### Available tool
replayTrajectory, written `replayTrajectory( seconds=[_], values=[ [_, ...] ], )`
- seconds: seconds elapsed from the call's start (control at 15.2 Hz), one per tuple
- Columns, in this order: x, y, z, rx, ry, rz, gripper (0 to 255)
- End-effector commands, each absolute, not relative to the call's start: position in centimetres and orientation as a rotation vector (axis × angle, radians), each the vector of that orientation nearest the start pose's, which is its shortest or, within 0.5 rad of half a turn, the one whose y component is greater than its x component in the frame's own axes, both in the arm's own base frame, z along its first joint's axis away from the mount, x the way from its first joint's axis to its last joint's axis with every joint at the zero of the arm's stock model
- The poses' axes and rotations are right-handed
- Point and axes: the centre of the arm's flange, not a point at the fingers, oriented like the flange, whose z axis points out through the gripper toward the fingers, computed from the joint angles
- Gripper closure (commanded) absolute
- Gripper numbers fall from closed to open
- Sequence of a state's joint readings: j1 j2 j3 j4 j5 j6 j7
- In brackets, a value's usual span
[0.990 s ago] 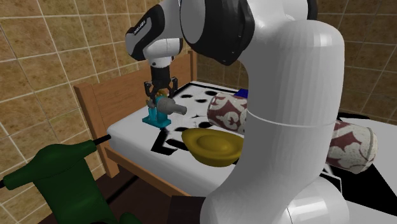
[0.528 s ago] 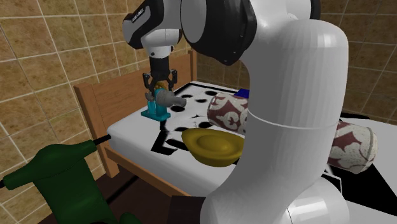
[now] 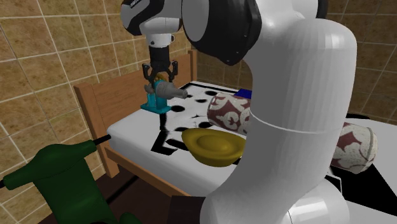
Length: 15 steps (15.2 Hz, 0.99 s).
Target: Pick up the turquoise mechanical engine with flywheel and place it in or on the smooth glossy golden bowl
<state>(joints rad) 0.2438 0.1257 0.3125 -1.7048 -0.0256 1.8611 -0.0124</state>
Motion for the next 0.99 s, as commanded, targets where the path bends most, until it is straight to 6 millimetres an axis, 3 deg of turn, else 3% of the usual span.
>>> replayTrajectory(
  seconds=[0.0,0.92],
  values=[
    [50.9,29.3,52.1,-2.991,-0.881,-0.053,255],
    [41.8,13.4,54.6,-2.991,-0.881,-0.053,255]
  ],
)
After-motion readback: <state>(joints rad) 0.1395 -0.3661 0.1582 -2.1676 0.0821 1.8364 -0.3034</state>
